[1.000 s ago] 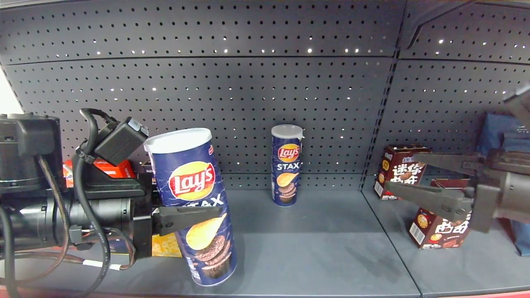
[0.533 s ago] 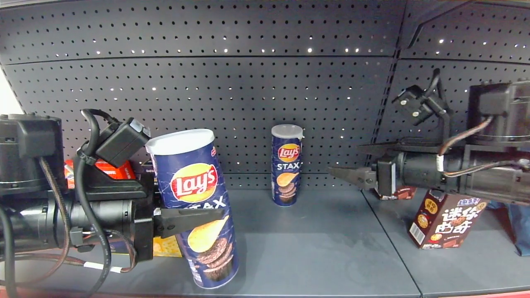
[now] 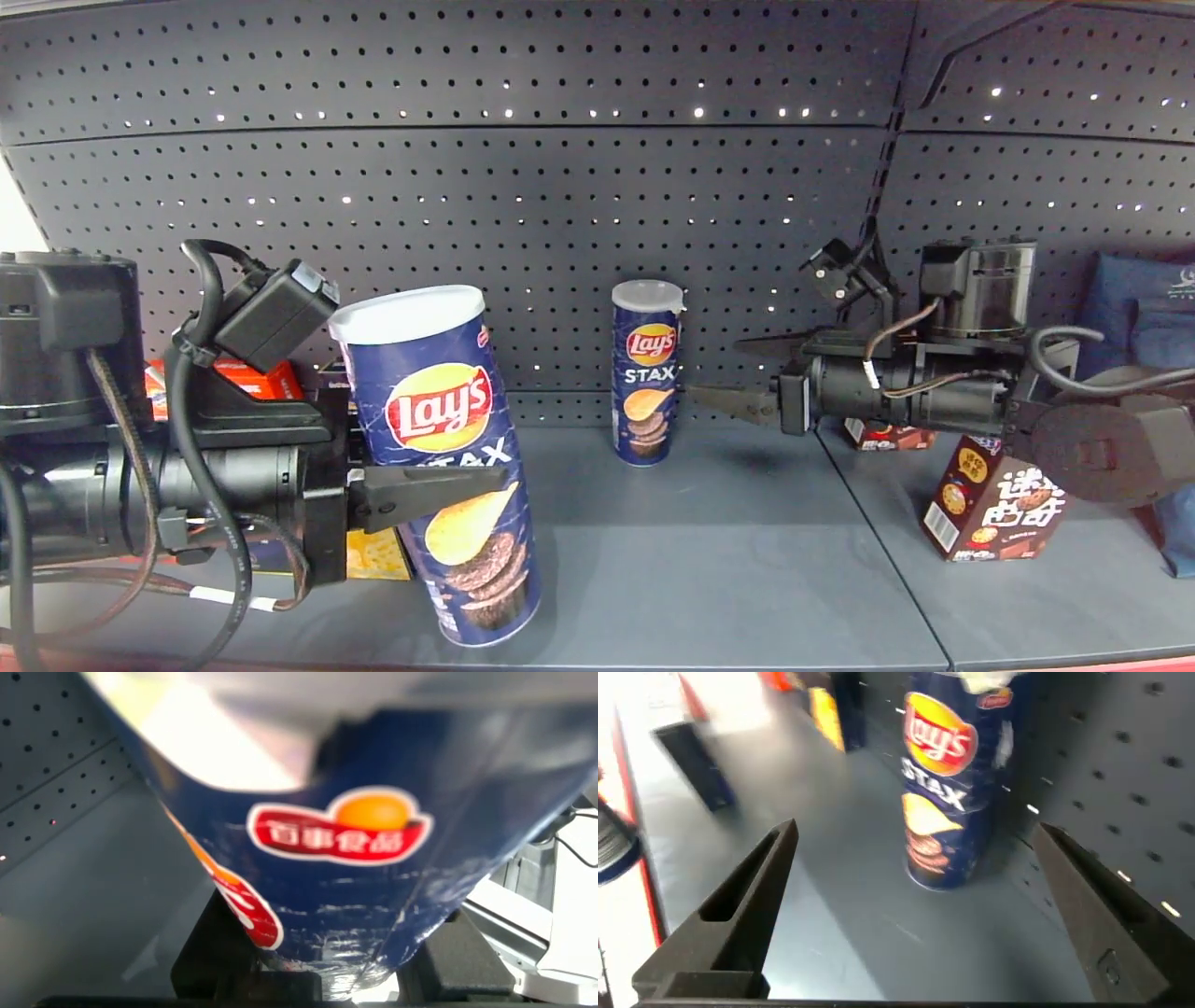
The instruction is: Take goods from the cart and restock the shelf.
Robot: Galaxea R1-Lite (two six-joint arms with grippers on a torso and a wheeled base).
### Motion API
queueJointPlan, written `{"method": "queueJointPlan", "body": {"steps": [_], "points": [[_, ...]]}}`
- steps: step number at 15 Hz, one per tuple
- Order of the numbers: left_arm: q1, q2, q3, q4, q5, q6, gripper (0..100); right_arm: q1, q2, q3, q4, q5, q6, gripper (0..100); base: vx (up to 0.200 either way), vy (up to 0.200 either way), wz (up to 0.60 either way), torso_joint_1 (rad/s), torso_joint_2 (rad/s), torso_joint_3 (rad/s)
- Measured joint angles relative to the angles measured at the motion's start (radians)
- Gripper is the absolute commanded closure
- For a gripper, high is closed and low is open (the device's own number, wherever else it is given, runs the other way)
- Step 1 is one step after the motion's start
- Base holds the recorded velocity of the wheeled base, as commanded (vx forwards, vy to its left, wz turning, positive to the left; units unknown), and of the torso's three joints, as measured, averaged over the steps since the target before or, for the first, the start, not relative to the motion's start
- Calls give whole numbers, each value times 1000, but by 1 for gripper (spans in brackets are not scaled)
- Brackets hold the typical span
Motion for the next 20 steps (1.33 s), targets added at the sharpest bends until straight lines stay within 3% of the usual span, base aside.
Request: {"method": "queueJointPlan", "body": {"steps": [8, 20], "points": [[-4, 3, -17, 0, -1, 0, 100, -34, 96, -20, -91, 116, -1, 0, 0, 0, 0, 0, 0, 0], [-8, 4, -13, 0, -3, 0, 100, -32, 250, -120, -130, 123, -78, 0, 0, 0, 0, 0, 0, 0]]}}
